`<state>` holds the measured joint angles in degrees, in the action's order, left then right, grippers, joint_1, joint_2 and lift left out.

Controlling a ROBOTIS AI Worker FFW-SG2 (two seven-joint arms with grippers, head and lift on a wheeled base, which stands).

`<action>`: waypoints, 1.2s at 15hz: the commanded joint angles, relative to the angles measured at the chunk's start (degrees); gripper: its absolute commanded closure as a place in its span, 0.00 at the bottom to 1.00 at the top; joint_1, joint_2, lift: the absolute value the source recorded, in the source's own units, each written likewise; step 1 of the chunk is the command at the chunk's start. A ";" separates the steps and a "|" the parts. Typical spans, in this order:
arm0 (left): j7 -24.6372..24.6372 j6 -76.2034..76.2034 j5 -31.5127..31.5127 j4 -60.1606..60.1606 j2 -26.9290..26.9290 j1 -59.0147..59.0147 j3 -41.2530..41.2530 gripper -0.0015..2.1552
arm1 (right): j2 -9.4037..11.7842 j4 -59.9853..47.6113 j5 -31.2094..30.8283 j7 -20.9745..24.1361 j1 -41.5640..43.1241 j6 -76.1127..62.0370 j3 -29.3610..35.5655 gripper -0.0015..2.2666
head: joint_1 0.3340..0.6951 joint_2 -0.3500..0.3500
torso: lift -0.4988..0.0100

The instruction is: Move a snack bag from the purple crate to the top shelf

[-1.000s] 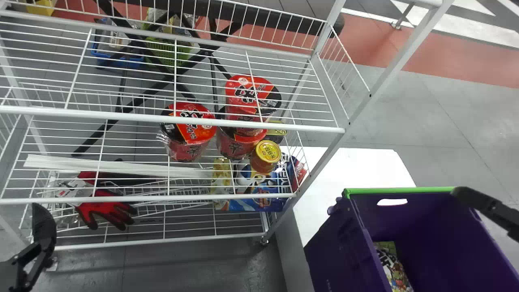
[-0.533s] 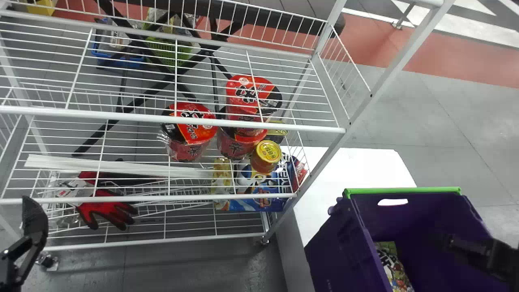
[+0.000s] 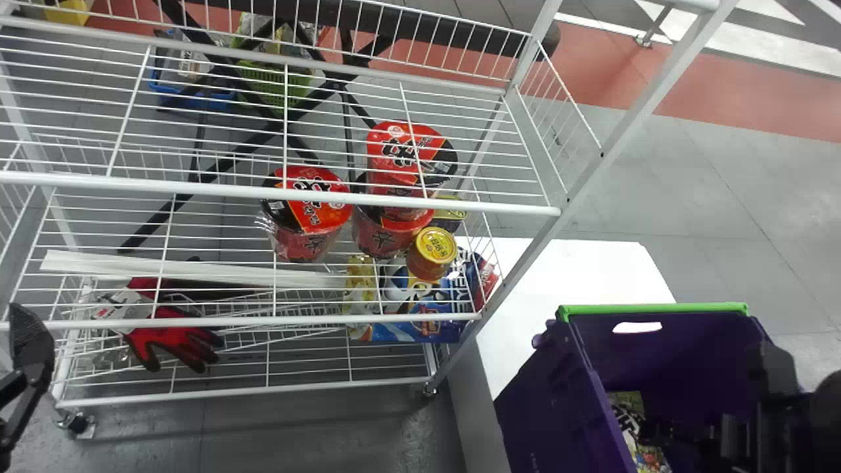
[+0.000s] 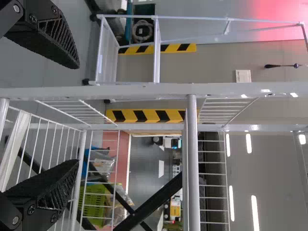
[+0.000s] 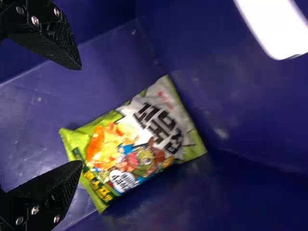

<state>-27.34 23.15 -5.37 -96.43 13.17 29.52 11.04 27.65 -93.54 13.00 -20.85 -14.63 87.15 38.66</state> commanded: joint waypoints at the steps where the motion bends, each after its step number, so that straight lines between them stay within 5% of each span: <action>1: 0.01 0.27 -0.08 0.45 0.02 0.01 -0.41 0.06 | 0.12 4.69 -7.20 -2.88 1.62 2.93 -3.68 0.05 | 1.00 0.00 | 0.09; 3: 0.09 0.45 -0.26 0.63 -0.07 -0.17 -0.59 0.06 | 1.53 11.19 -12.12 -6.13 3.38 2.93 -6.58 0.05 | 1.00 0.00 | 0.09; 13: 0.53 1.15 -0.61 2.83 -0.16 -2.19 0.21 0.06 | 4.87 32.99 -25.04 -5.96 14.19 2.93 -18.62 0.05 | 1.00 0.00 | 0.09; 18: 0.53 1.68 -0.61 2.91 0.02 -2.28 0.64 0.06 | 5.13 41.95 -27.42 -5.08 20.87 -12.48 -22.14 0.05 | 1.00 0.00 | 0.09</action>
<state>-26.80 24.69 -5.98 -93.54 13.18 27.25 11.58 32.85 -53.08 -14.12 -26.00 4.77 77.44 17.29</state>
